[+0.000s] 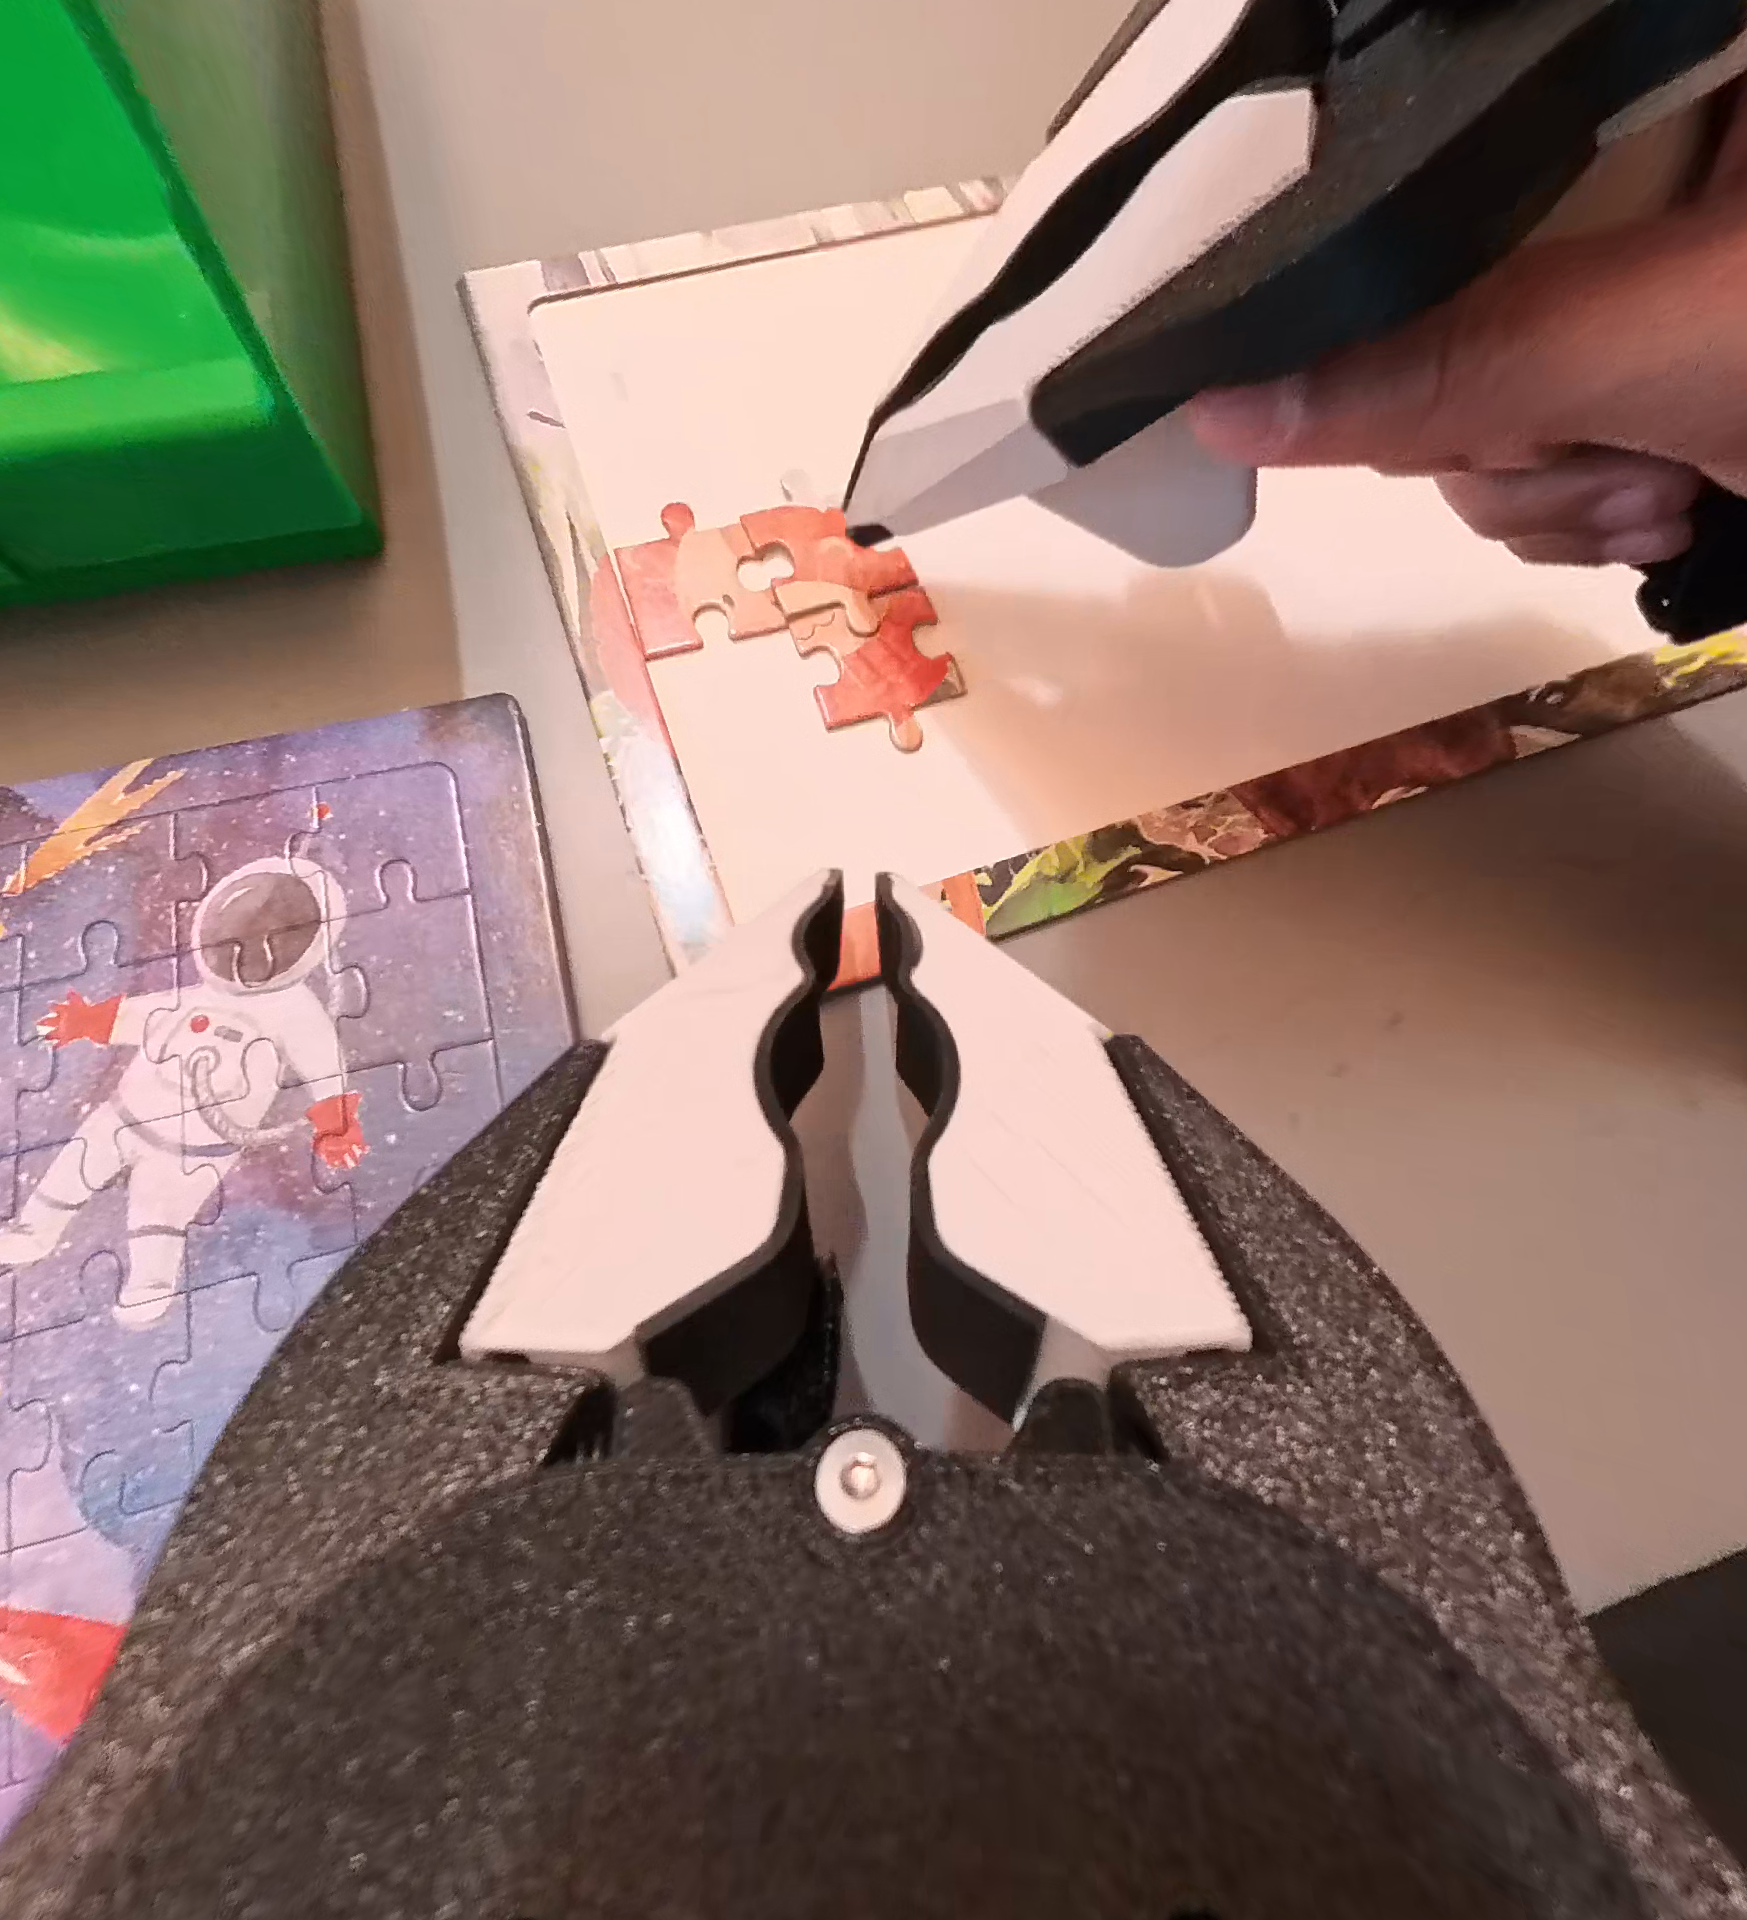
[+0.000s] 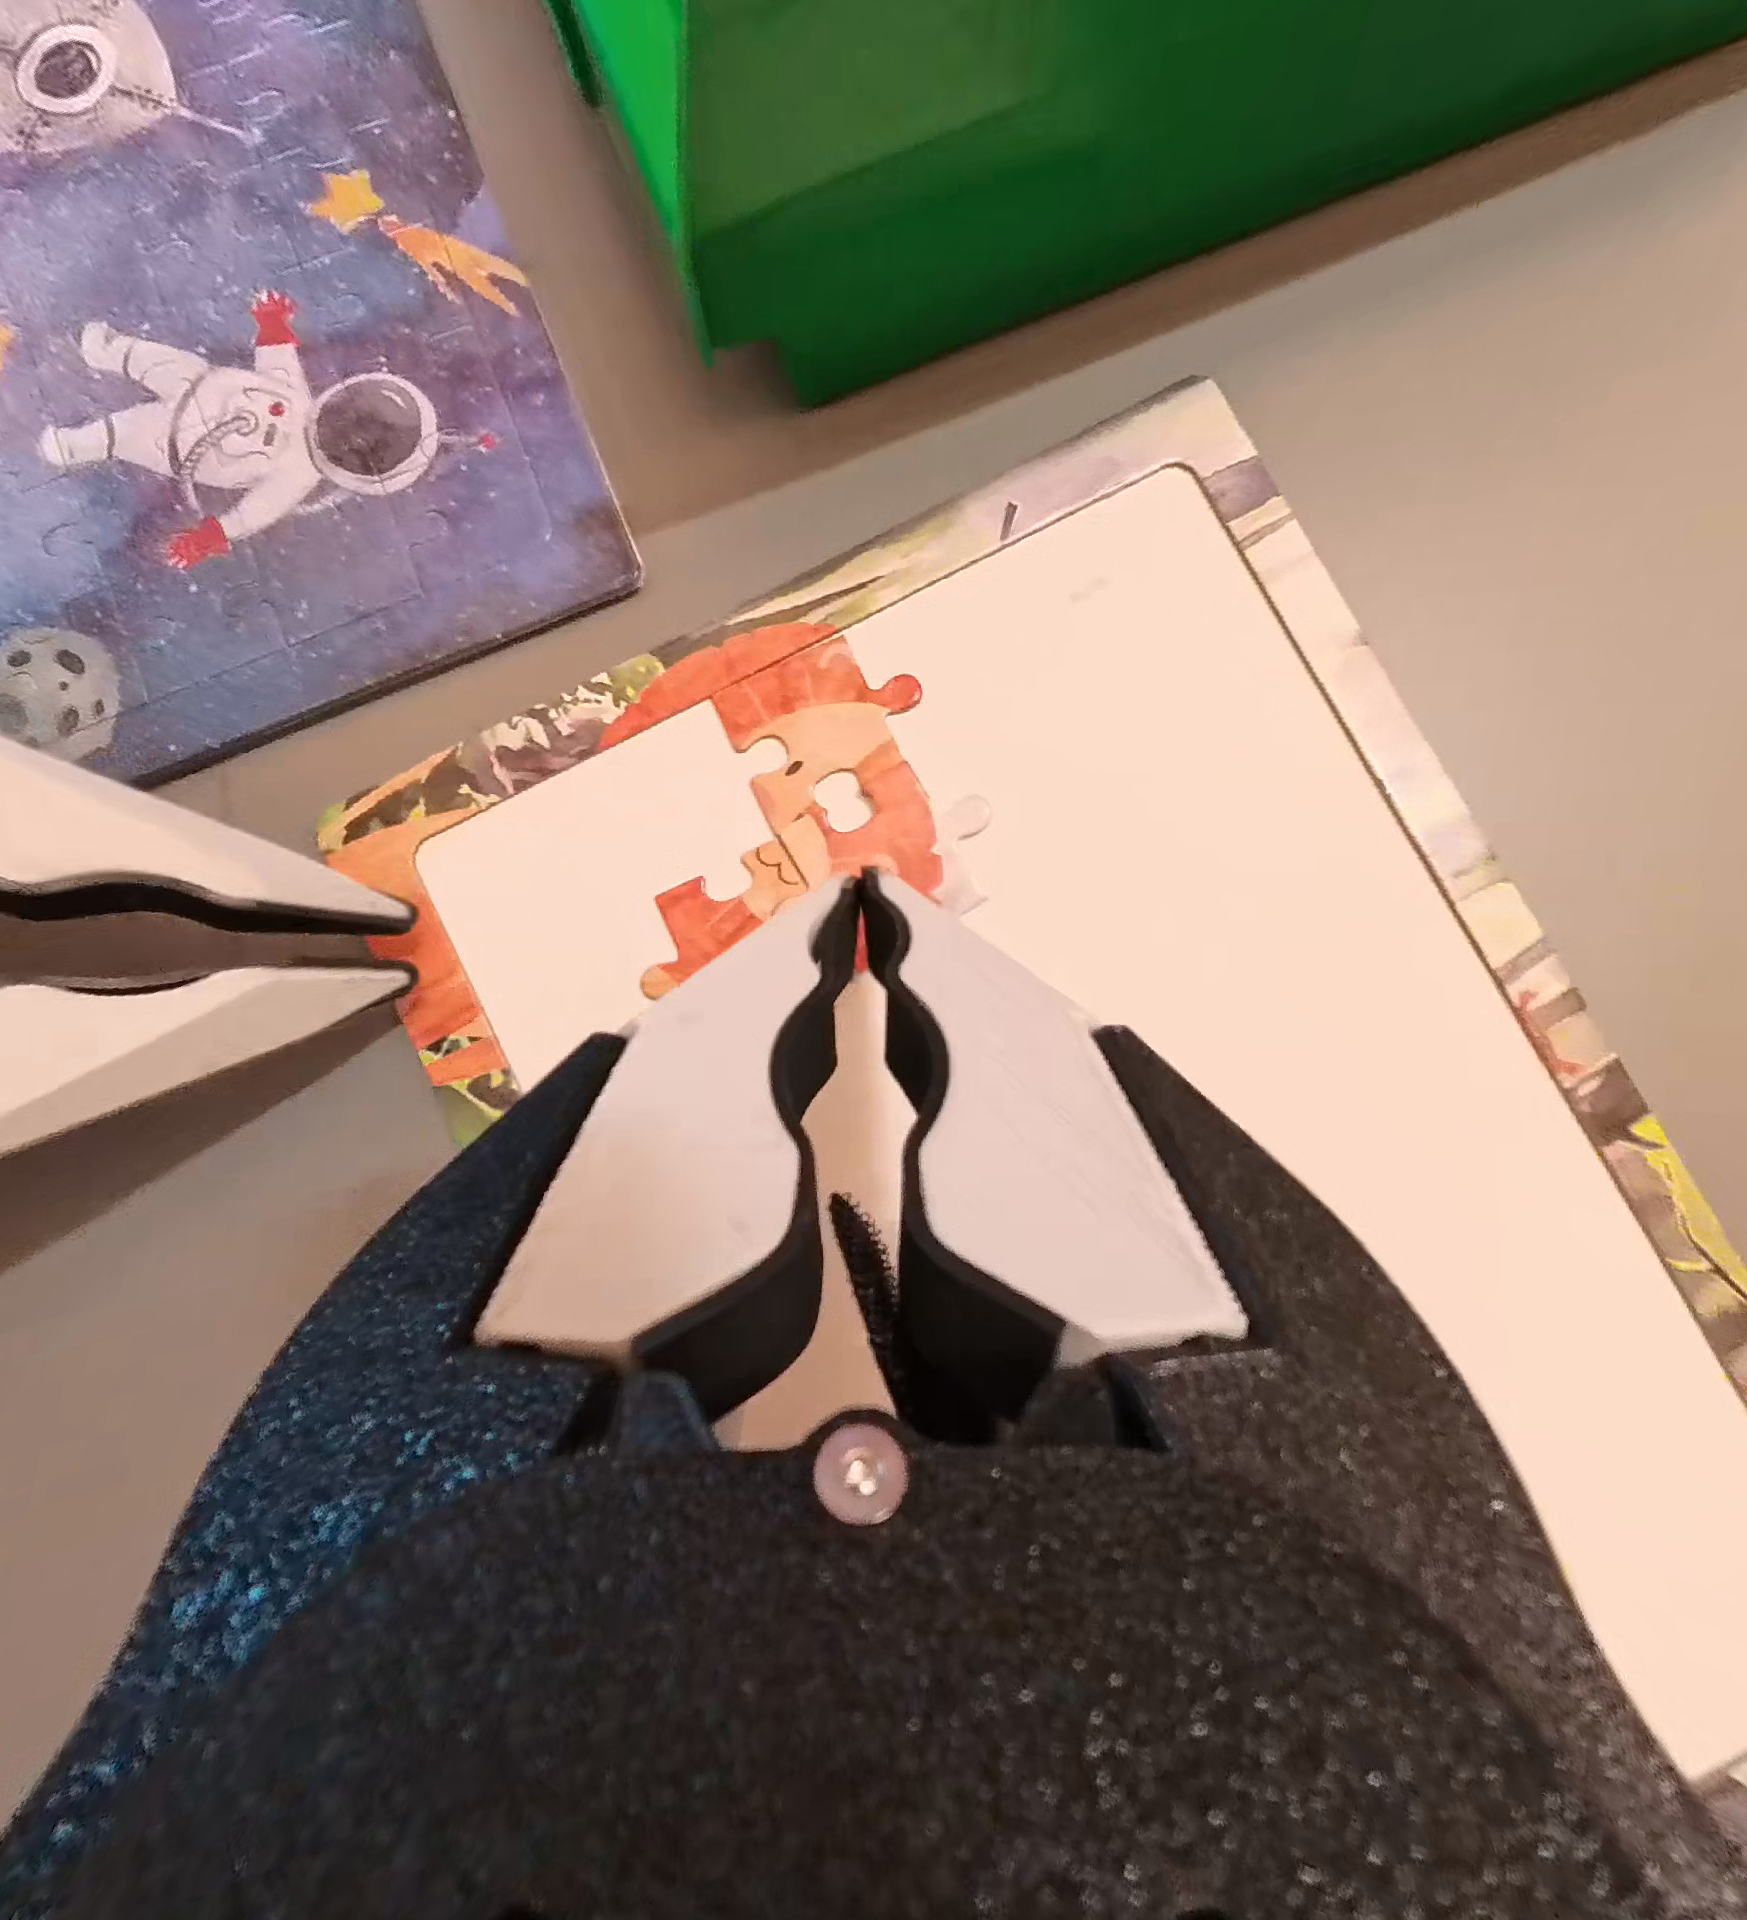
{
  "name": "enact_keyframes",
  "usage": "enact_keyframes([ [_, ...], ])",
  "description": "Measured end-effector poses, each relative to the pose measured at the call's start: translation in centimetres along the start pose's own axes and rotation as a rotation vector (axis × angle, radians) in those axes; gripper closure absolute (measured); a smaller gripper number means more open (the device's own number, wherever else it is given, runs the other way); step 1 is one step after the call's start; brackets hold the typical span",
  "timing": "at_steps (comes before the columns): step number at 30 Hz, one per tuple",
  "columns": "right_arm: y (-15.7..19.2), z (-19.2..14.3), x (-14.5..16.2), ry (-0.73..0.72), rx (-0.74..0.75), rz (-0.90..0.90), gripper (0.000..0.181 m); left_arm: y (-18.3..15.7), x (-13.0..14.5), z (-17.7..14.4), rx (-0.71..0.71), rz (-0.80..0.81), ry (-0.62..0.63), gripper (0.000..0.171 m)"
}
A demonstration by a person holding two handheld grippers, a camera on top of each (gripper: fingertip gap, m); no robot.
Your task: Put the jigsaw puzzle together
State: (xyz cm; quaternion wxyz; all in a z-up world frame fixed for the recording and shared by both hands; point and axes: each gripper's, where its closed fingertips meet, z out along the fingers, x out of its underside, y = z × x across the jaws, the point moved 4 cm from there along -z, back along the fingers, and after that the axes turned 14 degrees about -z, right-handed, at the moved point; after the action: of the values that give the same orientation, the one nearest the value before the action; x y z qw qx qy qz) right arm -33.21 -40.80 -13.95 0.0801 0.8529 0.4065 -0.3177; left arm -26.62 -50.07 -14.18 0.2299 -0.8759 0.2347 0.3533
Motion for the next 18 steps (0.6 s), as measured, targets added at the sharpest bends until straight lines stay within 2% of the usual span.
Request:
enact_keyframes([
  [10, 0.3, -0.6, 0.8, 0.046, 0.043, -0.061, 0.181, -0.4, 0.9, 0.6, -0.002, 0.031, 0.041, 0.168],
  [13, 0.3, -0.8, 0.5, 0.012, 0.038, -0.048, 0.181, -0.4, 0.9, 0.7, -0.003, 0.033, 0.042, 0.168],
  [18, 0.7, 0.5, 0.0, -0.003, -0.001, -0.041, 0.181, -0.4, 1.0, 0.7, -0.006, 0.027, 0.051, 0.168],
])
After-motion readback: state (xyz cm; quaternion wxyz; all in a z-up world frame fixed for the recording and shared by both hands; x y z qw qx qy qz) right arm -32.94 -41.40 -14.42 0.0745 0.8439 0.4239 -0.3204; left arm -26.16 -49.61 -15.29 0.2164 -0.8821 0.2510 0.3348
